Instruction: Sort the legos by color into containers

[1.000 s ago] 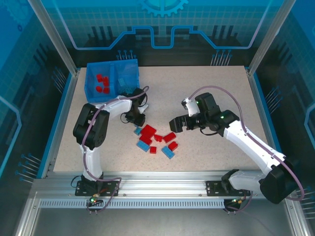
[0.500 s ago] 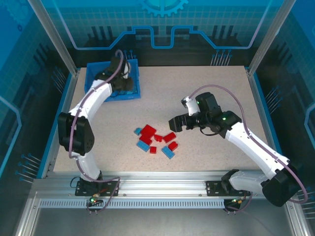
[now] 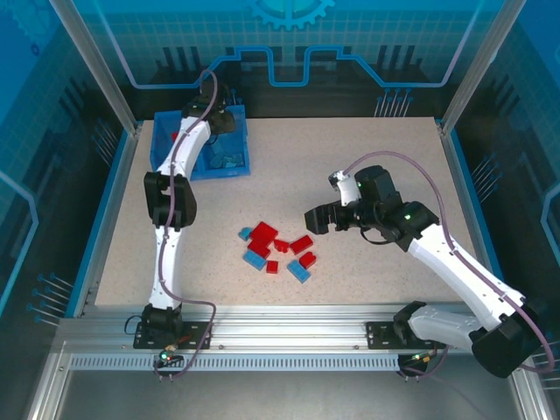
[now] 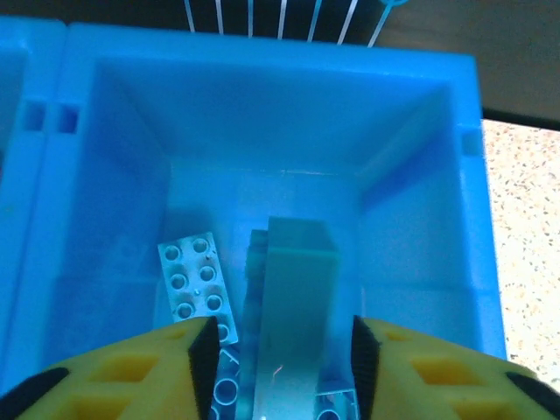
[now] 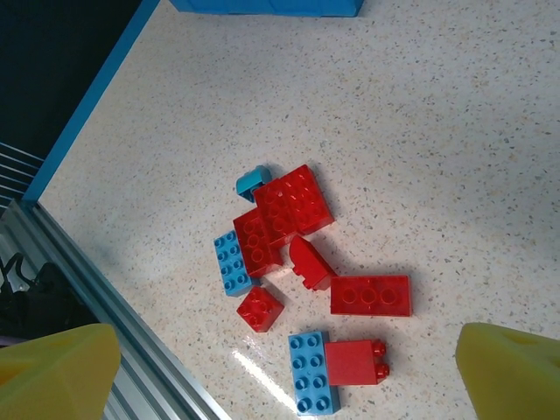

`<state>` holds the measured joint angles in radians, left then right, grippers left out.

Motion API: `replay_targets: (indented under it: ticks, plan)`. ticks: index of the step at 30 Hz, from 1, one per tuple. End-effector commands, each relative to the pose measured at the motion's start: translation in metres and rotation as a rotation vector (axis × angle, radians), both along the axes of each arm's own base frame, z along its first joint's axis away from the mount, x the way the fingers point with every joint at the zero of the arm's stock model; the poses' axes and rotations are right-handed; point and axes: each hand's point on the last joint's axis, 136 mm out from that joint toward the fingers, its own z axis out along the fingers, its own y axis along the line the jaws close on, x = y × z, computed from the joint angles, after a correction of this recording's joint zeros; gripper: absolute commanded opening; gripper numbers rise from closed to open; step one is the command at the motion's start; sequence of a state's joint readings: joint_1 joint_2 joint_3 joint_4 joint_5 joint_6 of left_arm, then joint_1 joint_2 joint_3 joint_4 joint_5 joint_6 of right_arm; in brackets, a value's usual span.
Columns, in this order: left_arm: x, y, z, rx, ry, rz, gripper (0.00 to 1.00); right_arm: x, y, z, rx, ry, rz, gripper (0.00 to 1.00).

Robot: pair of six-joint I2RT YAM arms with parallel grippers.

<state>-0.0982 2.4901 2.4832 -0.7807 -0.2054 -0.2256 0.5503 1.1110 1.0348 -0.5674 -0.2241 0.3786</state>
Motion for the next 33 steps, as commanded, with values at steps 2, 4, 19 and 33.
replay_targets:
  ticks: [2, 4, 19, 33]
  plan:
    - [-0.001, 0.003, 0.049, -0.054, -0.081, 0.030, 0.52, -0.005, -0.003, 0.001, -0.002, 0.002, -0.012, 1.00]
    - [-0.007, 0.000, 0.067, -0.074, -0.101, 0.019, 0.52, -0.005, -0.002, 0.002, 0.003, 0.002, -0.011, 1.00]
    - [-0.197, -0.123, 0.104, -0.110, -0.066, -0.364, 0.50, 0.020, -0.016, -0.005, -0.025, -0.034, -0.142, 1.00]
    - [-0.319, -0.266, -0.008, 0.044, 0.218, -0.922, 0.59, 0.017, -0.094, -0.027, -0.083, -0.053, -0.480, 1.00]
